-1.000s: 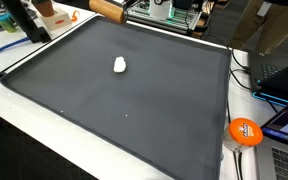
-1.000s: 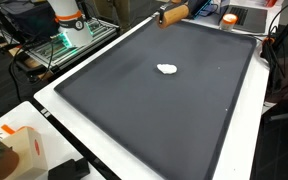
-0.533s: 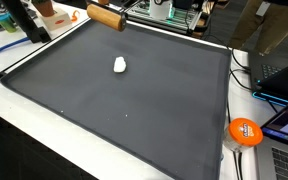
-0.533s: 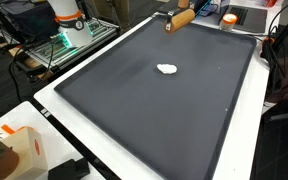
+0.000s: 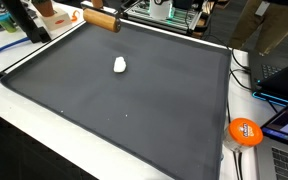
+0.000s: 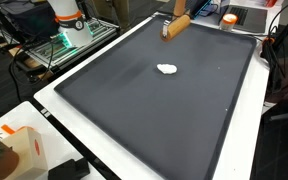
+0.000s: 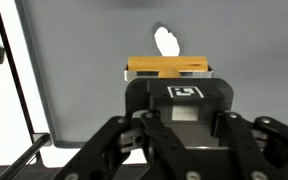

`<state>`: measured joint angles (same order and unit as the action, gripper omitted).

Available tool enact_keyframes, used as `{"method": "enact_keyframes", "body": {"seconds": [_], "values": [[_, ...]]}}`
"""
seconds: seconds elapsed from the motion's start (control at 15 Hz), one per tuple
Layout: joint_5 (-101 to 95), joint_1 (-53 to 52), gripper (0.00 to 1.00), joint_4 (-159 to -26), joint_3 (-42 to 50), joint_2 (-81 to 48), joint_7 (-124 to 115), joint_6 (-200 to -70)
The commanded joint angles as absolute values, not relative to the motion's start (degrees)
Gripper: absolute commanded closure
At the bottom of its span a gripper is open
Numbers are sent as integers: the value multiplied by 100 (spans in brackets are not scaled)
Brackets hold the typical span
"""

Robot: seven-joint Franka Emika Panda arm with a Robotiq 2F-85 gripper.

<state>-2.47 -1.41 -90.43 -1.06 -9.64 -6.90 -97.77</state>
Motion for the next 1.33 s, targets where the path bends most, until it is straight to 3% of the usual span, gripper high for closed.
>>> {"method": "enact_keyframes", "body": {"seconds": [0.0,1.27], "values": [[-47,-55,78,-8966,-30,-976,-687,-9732],[-1063,-545,78,-9007,-352,-829,-579,-9975]]}}
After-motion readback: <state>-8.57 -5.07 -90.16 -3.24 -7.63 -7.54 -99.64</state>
